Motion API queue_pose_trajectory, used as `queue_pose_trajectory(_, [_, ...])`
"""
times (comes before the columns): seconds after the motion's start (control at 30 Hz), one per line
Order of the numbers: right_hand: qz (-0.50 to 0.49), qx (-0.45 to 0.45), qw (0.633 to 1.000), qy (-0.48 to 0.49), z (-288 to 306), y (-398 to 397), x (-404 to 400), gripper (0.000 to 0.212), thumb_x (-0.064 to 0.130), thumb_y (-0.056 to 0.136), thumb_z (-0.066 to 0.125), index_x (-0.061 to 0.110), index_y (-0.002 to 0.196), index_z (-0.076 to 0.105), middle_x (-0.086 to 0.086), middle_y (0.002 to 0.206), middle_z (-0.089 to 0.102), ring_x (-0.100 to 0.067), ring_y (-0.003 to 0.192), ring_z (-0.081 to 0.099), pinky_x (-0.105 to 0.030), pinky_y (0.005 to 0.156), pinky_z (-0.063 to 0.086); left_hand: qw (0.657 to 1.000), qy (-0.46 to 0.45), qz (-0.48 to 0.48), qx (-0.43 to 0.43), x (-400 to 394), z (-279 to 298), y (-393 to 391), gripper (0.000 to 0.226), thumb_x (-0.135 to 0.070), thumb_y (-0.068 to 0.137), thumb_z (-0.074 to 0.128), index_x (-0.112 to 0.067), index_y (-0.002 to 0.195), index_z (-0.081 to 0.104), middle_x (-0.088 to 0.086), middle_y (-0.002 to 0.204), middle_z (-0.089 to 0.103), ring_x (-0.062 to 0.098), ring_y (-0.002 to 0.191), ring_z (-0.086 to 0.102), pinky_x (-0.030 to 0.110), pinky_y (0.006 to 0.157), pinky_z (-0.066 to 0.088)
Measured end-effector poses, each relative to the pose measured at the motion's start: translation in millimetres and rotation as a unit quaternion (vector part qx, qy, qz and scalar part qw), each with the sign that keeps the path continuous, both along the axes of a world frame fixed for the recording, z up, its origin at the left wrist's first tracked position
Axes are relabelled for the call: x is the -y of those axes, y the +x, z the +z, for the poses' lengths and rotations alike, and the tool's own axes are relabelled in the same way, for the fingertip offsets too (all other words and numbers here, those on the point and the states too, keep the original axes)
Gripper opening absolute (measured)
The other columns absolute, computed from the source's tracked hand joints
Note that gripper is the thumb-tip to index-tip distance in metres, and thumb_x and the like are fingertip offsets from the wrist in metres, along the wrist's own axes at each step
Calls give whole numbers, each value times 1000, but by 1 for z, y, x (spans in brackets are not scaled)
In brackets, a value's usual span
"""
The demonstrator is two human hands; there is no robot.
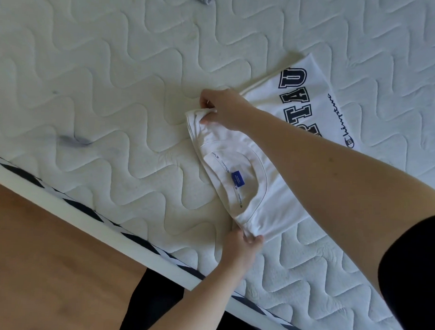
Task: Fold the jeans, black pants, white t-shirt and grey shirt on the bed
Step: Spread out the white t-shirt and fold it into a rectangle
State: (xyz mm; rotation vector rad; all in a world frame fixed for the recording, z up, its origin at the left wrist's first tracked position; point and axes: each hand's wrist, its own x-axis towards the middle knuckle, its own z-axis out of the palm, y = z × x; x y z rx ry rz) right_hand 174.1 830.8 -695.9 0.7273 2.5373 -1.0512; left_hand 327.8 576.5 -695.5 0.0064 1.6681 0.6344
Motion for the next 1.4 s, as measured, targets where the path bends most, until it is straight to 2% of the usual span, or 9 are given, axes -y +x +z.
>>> queue_pose_trajectory(0.17, [-75,-54,995,-45,27,13,-11,31,28,82,76,17,109,67,7,90,65,-13,85,59,-22,73,42,995,54,67,50,4,17,-8,17,-16,91,59,-20,108,62,1,100,72,19,88,73,43,85,58])
queue_pose_trajectory(0.33, [-183,-122,974,-59,64,49,-30,12,25,81,75,15,83,69,12,62,54,1,55,45,-16,54,33,997,78,21,-13,11,29,-36,14,-14,93,58,-26,99,60,-8,87,73,8,80,73,26,73,59])
queue_pose_trajectory(0.53, [-339,-200,918,-42,138,113,-35,2,25,83,71,26,84,69,7,72,65,-4,65,53,-23,62,39,977,110,-129,-132,23,70,-90,7,-27,95,57,-33,98,59,-14,82,72,-6,76,68,19,71,49])
queue_pose_trajectory(0.63, [-388,-224,894,-13,185,155,-32,5,25,85,68,25,90,70,3,80,71,-9,73,59,-27,67,44,946,126,-204,-219,26,111,-122,6,-30,95,57,-35,92,57,-16,74,71,-10,72,64,8,59,42])
queue_pose_trajectory(0.83, [-476,-267,837,25,272,255,-3,6,32,81,64,36,83,68,18,73,68,3,68,58,-18,63,45,885,207,-254,-331,20,219,-158,11,-24,92,59,-33,87,61,-14,70,65,-1,62,59,11,51,40])
queue_pose_trajectory(0.97, [-504,-301,808,50,327,315,32,7,22,86,66,28,84,67,5,76,65,-9,72,54,-29,70,42,849,283,-241,-375,11,289,-160,10,-21,92,61,-31,92,60,-13,83,66,-2,79,60,13,62,41])
queue_pose_trajectory(1.13, [-535,-330,776,52,383,382,81,13,21,93,63,32,86,65,27,73,68,13,67,59,-2,59,41,834,348,-203,-378,-6,352,-144,18,-21,96,58,-39,95,57,-34,92,66,-16,89,59,4,71,40])
queue_pose_trajectory(1.33, [-559,-344,755,12,408,445,132,10,21,92,66,26,99,72,9,88,75,-11,84,69,-33,78,55,800,414,-159,-404,-15,395,-114,11,-39,85,59,-29,90,60,-10,81,69,13,78,65,33,71,49])
queue_pose_trajectory(1.4, [-567,-361,740,5,414,457,151,14,20,91,67,31,96,73,7,89,76,-9,84,70,-27,74,57,793,434,-155,-398,-14,407,-108,8,-41,83,60,-35,87,63,-12,77,70,15,75,67,37,72,51])
